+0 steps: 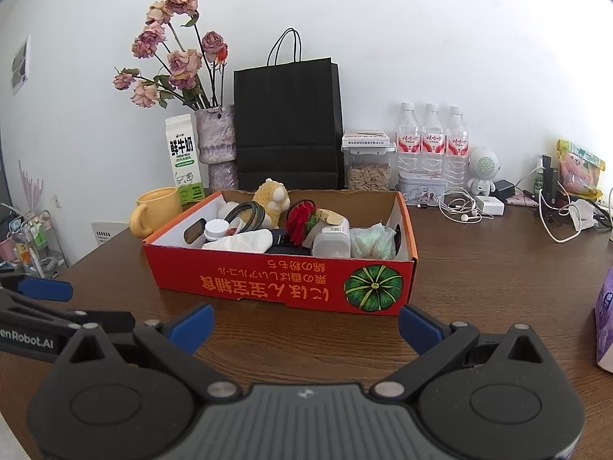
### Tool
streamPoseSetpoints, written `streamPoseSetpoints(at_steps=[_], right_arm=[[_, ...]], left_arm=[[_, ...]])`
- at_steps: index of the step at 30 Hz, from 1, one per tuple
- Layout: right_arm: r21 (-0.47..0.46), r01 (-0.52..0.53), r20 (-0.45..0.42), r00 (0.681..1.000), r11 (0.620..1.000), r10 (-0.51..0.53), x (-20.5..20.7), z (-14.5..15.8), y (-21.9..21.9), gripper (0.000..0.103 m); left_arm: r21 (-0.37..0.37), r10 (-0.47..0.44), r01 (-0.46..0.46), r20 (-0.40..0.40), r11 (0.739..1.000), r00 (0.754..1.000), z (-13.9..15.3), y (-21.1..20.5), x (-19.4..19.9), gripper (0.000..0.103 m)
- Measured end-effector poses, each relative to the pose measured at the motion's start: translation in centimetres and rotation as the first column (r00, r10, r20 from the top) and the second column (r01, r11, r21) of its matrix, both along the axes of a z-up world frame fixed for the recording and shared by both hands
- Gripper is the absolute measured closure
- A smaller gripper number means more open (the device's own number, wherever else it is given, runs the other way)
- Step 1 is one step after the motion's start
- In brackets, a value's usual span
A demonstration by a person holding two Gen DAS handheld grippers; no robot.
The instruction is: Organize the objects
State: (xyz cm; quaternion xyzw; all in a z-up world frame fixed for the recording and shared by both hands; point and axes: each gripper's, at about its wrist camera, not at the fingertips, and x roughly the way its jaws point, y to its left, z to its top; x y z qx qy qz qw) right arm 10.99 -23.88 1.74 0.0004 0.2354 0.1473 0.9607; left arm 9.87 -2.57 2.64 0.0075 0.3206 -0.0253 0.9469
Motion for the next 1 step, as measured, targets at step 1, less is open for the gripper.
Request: streamPoseSetpoints(at_steps=[1], right_arm=[[0.000, 0.000, -0.001, 1.000, 1.000, 0.000, -0.01, -0.03, 0.02, 0.000]], left_arm=[[0.001, -0.002, 0.002, -0.001, 1.000, 1.000, 0.01, -0.03, 0.02, 0.000]])
